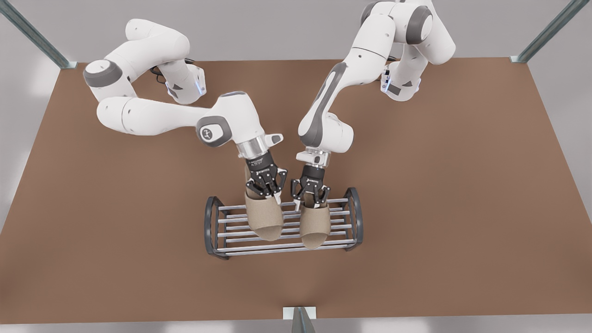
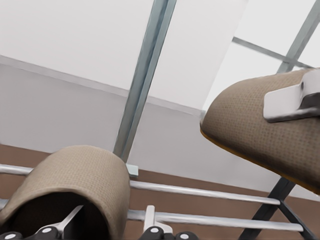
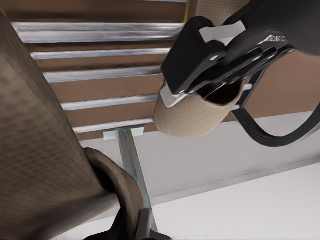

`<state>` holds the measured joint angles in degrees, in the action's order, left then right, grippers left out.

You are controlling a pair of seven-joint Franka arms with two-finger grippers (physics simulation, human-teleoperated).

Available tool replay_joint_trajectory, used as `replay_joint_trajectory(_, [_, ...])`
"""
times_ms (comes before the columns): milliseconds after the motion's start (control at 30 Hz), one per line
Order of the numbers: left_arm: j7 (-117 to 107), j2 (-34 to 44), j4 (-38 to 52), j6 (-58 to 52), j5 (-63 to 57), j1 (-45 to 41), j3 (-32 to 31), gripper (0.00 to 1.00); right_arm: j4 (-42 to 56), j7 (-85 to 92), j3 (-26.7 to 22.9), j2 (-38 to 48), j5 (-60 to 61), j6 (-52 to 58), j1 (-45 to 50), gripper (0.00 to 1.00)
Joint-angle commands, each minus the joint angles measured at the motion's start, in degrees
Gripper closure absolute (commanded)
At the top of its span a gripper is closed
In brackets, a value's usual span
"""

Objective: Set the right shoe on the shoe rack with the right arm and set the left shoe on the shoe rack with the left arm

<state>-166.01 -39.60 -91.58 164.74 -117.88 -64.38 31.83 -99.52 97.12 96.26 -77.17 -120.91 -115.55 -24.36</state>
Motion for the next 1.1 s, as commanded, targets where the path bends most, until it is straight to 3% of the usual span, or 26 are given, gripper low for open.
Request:
replay_joint_trajectory(0, [-39.13,0.14,-0.09,-0.03,0.2,-0.04,0.08,0.0,-0.06,-5.62,-1.16,0.01,-3.72,-1.26,-0.16,0.79])
replay_joint_trajectory(300, [-39.22,4.01,-4.22,0.49,0.2,-1.45,0.43,0.0,-0.59,-5.89,-5.12,-0.35,-5.21,-3.63,-2.45,0.79])
replay_joint_trajectory(500, [-39.4,8.13,-9.05,1.64,0.2,-8.83,5.7,0.0,-0.76,-6.68,-7.23,-1.49,-7.41,-4.07,-2.36,0.79])
replay_joint_trajectory(533, [-39.4,9.19,-10.28,3.56,0.11,-10.76,7.97,0.0,-0.85,-6.68,-7.58,-1.58,-7.41,-4.16,-2.36,0.74])
replay_joint_trajectory(567, [-39.4,9.89,-11.95,6.63,0.11,-16.02,14.03,0.0,-0.94,-6.68,-7.67,-1.58,-7.41,-4.07,-2.36,0.64])
replay_joint_trajectory(600, [-39.57,10.07,-13.71,10.94,0.11,-22.44,21.85,0.0,-1.2,-6.77,-8.02,-1.75,-7.41,-4.07,-2.54,0.43])
replay_joint_trajectory(633, [-39.57,10.07,-14.59,13.85,0.11,-25.53,25.56,0.0,-1.29,-7.03,-8.11,-1.93,-7.41,-4.07,-2.63,0.33])
replay_joint_trajectory(667, [-39.57,10.07,-14.59,17.36,0.11,-26.67,27.93,0.0,-1.29,-7.03,-8.2,-2.02,-7.41,-4.07,-2.63,0.12])
replay_joint_trajectory(700, [-39.57,9.98,-14.59,21.4,0.11,-28.6,31.36,0.0,-1.29,-8.96,-8.55,-2.02,-7.32,-4.07,-2.8,0.0])
replay_joint_trajectory(867, [-39.75,9.98,-14.5,24.31,0.11,-28.96,32.68,0.0,-1.73,-8.96,-8.72,-1.93,-7.41,-3.99,-2.98,0.0])
replay_joint_trajectory(933, [-40.18,10.6,-14.41,36.0,-0.33,-39.59,47.01,0.0,-2.43,-8.79,-7.85,-1.67,-6.97,-3.72,-3.33,0.0])
replay_joint_trajectory(1000, [-49.3,10.34,-12.04,35.91,1.34,-42.32,49.56,0.0,-1.82,-8.61,0.5,2.37,5.41,1.63,-4.21,0.0])
replay_joint_trajectory(1033, [-71.62,5.6,-8.88,35.04,15.81,-39.95,48.77,0.0,-1.47,-8.7,4.28,6.94,12.53,4.09,-5.0,0.0])
replay_joint_trajectory(1067, [-79.65,-0.04,-8.79,32.04,25.86,-40.47,48.68,0.0,0.82,-8.88,9.72,8.18,19.13,12.7,-4.12,0.0])
